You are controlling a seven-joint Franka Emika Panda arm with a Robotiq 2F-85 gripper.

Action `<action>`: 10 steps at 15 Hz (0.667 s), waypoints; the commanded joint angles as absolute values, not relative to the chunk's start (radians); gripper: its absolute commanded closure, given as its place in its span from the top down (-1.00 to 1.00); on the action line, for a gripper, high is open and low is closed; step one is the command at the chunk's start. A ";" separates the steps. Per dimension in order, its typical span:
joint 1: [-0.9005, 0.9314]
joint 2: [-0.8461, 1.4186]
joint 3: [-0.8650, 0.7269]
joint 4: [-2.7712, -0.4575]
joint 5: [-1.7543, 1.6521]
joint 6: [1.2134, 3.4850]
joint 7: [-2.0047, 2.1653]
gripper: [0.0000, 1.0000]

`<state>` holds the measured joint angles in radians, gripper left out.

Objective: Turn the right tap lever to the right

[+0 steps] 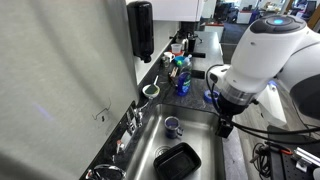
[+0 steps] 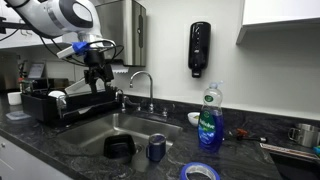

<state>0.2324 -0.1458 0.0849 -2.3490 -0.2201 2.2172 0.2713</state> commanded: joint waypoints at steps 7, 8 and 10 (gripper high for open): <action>0.113 -0.250 0.052 -2.355 -0.089 2.154 0.034 1.00; 0.104 -0.259 0.039 -2.355 -0.083 2.151 0.006 1.00; 0.097 -0.264 0.030 -2.356 -0.081 2.150 -0.012 1.00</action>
